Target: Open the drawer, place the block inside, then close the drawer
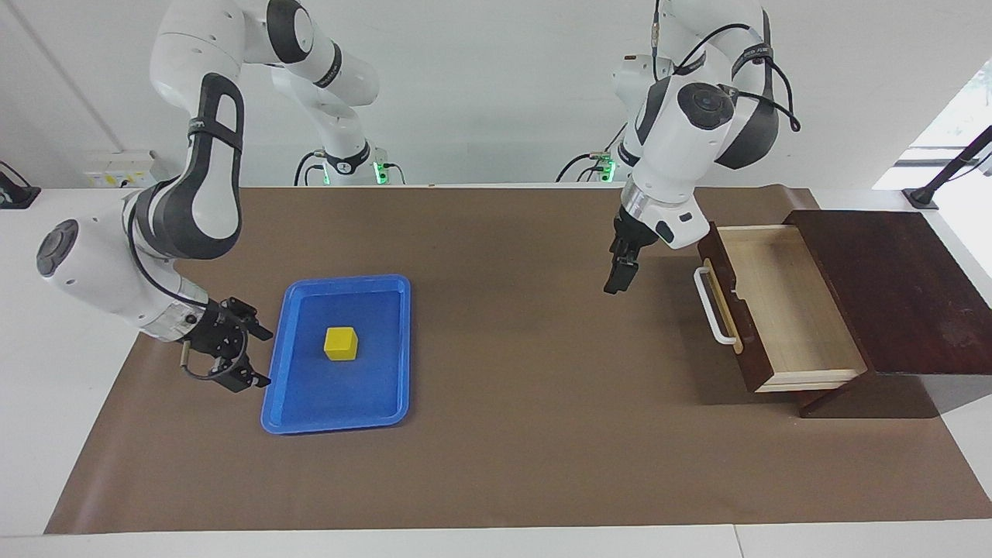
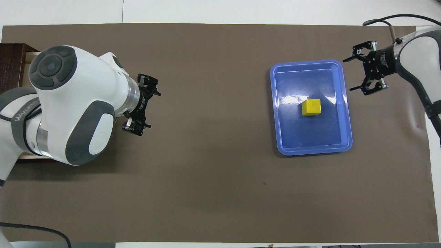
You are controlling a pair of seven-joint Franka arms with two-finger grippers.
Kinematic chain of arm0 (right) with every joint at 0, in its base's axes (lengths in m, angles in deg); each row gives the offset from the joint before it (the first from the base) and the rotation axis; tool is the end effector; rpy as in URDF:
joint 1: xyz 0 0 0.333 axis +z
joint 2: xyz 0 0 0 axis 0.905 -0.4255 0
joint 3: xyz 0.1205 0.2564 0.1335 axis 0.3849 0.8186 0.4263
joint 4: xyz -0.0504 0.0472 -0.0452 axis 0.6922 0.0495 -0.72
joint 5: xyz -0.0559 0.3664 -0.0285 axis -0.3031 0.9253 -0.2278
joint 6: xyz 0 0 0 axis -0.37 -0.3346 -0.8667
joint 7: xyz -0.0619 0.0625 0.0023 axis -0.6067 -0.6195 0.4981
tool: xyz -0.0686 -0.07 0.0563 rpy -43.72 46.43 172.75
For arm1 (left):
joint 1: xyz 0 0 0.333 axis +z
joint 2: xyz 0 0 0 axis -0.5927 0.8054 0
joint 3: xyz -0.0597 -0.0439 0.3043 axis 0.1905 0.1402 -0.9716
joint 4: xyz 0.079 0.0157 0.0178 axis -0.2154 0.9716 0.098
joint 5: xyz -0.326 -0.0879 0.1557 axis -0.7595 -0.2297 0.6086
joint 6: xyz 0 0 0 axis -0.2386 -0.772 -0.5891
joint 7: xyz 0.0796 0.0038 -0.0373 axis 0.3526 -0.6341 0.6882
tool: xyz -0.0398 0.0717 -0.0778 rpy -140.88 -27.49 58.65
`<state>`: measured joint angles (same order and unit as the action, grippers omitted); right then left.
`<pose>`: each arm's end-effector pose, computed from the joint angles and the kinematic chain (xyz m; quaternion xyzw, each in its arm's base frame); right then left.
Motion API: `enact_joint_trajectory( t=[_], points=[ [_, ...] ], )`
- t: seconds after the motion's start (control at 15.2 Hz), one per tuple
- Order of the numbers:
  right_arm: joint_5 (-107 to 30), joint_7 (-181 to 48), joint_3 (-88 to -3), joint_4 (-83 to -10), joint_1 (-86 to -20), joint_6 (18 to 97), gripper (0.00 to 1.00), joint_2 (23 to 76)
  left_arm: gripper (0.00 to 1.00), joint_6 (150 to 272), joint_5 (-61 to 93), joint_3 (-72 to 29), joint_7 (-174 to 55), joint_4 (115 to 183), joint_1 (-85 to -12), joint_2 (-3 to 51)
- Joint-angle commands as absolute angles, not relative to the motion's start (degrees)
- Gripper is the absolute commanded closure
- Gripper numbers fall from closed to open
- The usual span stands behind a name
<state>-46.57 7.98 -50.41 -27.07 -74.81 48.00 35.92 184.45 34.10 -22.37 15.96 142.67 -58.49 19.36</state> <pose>0.6670 -0.0625 0.3880 -0.7373 0.6451 0.1344 0.1487 0.5232 -0.2441 0.4920 0.8210 0.5674 -0.0335 0.0538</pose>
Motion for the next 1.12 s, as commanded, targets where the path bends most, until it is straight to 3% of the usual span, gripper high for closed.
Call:
enact_joint_trajectory(
  t=[0.0,0.53,0.79,1.05],
  points=[
    [-42.63,13.57,-50.55,-25.47,-74.93,47.41,0.0,33.04,0.0,185.68,33.55,-22.97,15.83,145.27,-59.2,17.37],
    [-36.57,11.38,-50.37,-31.69,-73.96,47.76,0.0,33.83,0.0,185.77,33.64,-22.97,15.74,146.15,-59.11,16.94],
    [-36.12,7.42,-50.55,-33.91,-75.71,41.28,0.0,35.24,0.0,185.94,33.64,-22.97,15.74,146.85,-58.68,16.67],
    [-36.03,7.07,-50.46,-37.32,-75.89,42.04,0.0,37.25,0.0,186.56,33.64,-22.97,15.74,147.21,-58.59,16.58]
  ],
)
